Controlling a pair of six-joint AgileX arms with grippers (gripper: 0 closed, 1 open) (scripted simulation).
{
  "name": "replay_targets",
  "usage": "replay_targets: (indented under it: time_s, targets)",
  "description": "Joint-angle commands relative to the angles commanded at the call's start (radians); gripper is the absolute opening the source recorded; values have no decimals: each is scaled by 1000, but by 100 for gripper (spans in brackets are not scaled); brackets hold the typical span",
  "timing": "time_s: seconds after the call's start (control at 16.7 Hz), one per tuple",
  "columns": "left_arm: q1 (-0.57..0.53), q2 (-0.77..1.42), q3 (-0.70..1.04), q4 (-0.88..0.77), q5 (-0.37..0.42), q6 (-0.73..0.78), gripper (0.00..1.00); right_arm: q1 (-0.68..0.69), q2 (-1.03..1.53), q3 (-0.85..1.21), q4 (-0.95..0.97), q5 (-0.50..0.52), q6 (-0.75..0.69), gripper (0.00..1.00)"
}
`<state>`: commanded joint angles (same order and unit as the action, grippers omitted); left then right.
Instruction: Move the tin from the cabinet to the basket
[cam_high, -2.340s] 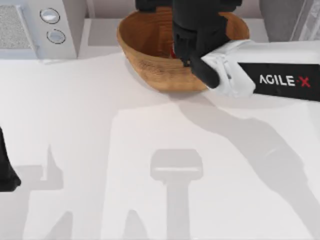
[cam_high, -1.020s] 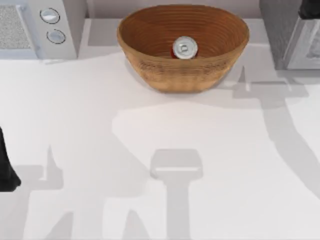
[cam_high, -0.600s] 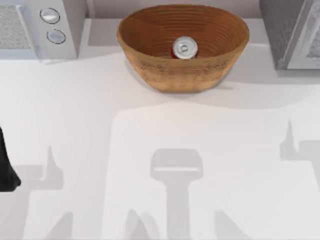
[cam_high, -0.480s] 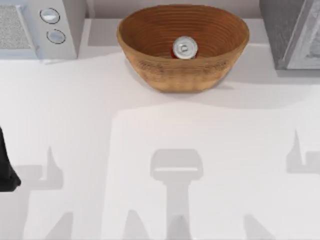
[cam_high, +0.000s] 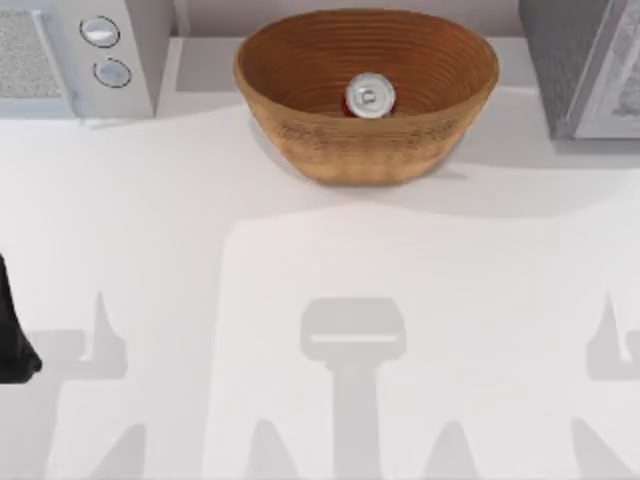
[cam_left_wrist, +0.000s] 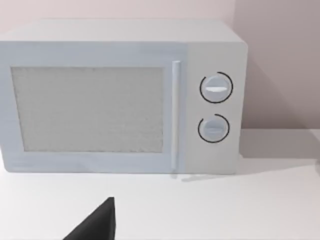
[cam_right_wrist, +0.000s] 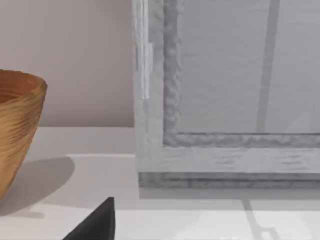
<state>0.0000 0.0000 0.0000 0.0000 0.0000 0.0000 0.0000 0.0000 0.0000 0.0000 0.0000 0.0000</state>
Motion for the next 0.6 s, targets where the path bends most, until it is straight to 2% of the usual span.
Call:
replay_targets:
  time_s: [0.3, 0.6]
  targets:
    - [0, 0, 0, 0, 0, 0, 100, -25, 38, 14, 35, -29, 1, 100]
    - [0, 0, 0, 0, 0, 0, 100, -217, 303, 86, 264, -228, 5, 100]
